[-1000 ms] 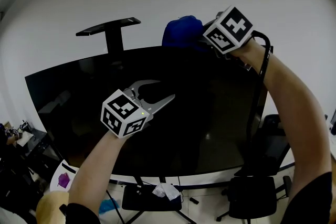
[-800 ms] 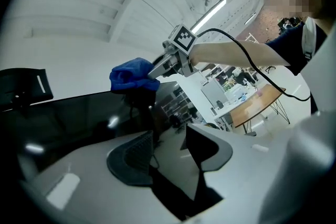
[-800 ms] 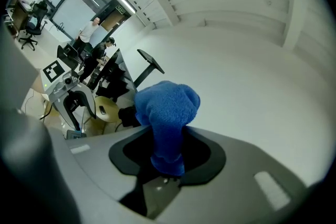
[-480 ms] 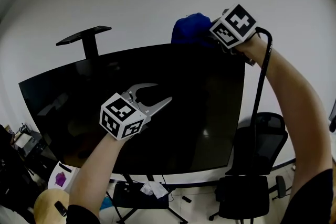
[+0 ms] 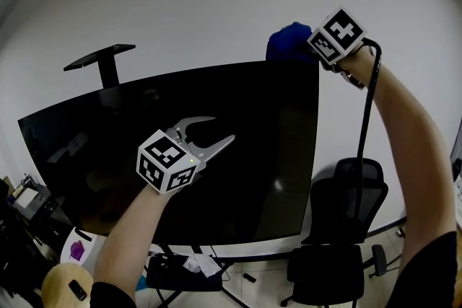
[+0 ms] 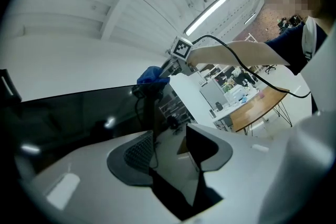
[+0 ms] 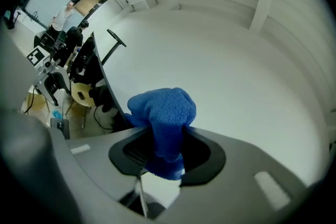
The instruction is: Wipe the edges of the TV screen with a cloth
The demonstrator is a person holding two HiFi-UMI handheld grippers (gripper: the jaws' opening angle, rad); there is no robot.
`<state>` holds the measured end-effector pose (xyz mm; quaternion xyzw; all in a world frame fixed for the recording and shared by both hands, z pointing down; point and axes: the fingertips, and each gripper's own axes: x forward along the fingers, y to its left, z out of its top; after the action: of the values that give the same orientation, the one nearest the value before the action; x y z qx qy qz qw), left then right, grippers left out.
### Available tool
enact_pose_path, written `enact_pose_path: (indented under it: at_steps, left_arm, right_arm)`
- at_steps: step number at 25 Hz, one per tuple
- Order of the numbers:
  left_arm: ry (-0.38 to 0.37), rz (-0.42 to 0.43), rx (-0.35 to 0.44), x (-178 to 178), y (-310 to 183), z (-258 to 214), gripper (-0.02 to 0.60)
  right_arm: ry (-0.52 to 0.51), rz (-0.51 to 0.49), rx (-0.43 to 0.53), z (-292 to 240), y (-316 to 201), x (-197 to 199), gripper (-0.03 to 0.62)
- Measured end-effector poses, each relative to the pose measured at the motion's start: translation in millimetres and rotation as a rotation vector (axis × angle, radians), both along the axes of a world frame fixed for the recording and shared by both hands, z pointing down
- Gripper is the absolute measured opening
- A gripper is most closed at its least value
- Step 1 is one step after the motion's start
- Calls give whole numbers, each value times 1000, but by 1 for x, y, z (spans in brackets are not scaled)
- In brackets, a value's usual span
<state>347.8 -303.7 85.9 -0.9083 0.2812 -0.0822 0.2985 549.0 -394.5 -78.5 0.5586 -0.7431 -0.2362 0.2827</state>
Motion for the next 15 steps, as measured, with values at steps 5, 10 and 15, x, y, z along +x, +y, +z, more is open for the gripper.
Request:
enact_pose_path:
  at_steps: [5, 10, 15]
  left_arm:
    - [4, 22, -7, 22, -5, 4, 184]
    - [-1, 37, -23, 37, -9, 13, 184]
    - [-3, 39, -36, 38, -13, 18, 184]
  right_arm:
    - [-22, 18, 7, 2, -2, 24, 144]
    - [-15, 67, -3, 10, -8, 49, 143]
    - [-37, 78, -6, 33, -12, 66, 143]
